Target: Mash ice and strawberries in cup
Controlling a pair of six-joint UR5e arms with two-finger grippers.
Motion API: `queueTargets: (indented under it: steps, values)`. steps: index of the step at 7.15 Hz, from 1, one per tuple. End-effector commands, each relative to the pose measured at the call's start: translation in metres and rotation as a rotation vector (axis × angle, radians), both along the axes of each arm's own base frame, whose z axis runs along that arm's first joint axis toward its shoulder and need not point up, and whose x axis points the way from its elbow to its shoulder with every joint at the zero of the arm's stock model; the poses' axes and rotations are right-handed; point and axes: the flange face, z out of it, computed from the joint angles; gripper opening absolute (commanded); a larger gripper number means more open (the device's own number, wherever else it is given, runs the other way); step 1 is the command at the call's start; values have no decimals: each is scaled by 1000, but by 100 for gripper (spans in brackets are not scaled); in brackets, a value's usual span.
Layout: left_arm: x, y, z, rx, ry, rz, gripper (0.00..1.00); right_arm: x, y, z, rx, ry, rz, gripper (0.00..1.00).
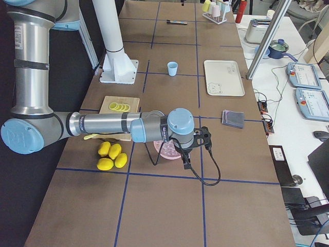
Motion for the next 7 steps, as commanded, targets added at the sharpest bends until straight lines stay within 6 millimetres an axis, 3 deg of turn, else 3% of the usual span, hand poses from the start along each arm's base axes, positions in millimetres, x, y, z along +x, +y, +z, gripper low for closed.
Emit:
queueTargets:
  steps: [1,3,7]
  values:
    - [-48,-17,-15,-76,0,-1,100,0,-1,1,-30,-4,0,99]
    - [-49,-11,-11,-122,85,-26,100,0,2,5,-41,-4,0,99]
    - [-52,0,-2,-147,88,-55,100,-1,5,10,-71,-14,0,99]
